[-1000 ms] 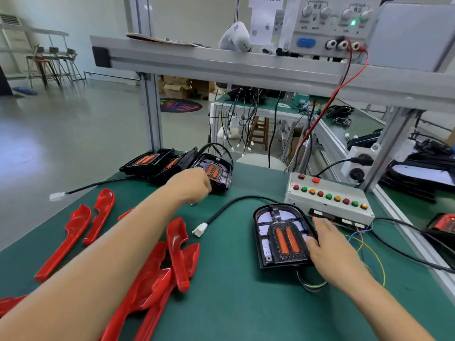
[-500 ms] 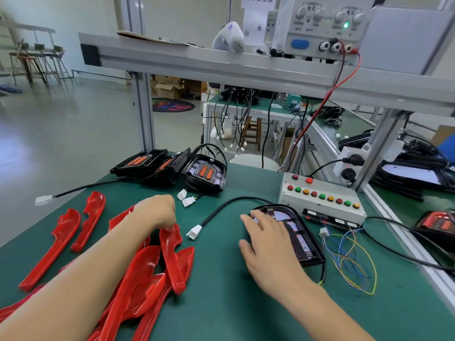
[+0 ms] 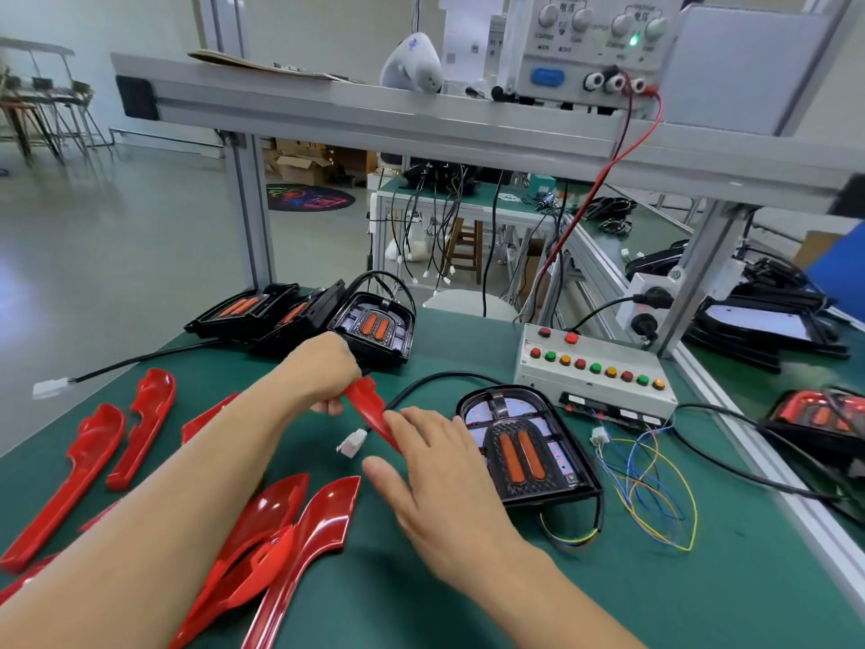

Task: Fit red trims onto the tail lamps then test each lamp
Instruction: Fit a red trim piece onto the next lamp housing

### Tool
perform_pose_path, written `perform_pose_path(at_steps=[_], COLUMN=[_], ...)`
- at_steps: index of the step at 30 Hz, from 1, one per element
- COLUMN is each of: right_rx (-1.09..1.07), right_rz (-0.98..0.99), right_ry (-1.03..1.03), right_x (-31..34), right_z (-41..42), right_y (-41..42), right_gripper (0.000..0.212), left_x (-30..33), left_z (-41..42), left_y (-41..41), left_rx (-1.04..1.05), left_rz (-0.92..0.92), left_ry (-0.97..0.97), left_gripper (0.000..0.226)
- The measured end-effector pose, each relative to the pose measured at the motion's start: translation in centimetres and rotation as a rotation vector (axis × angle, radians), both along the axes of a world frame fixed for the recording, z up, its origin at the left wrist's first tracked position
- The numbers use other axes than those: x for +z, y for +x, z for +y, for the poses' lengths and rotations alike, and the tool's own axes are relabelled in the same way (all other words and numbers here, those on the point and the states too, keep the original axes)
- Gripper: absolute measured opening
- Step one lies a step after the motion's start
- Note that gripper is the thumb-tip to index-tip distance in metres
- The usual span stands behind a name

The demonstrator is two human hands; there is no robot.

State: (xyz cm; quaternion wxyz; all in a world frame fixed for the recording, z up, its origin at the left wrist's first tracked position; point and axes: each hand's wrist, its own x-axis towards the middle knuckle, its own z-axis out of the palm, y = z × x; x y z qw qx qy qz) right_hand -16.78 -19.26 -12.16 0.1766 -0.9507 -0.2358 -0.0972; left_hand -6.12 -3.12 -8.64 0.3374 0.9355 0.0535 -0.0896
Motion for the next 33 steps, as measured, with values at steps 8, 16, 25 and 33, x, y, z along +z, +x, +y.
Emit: perform_pose_path(at_steps=[8,16,25,33], right_rx=[-0.126,-0.25,-0.547,-0.586], right_rz=[-0.296,-0.257,-0.091,-0.062], right_ry=[-0.131,-0.02,-0.015,-0.13], right_x=[0.6,0.7,0.0,-0.9], right_z=[-2.4,-6.9,-11.9,-12.1], right_y=[0.2,1.6,2.5,2.3], right_gripper=[0.045,0.032,0.036,0.037], left_x=[-0.2,-2.4,-6.6,-6.6], left_z=[-3.2,-7.8,-12.3,-12.9], left_y=[0.5,2.1,2.7,3.2], left_rx=[0.021,0.038,-0.053,0.003], left_rz=[0.076,0.083,-0.083,-0.077], left_ry=[-0.231,-0.494,-0.191,-0.236], left_gripper=[0.013,0.027,0.022,0.028])
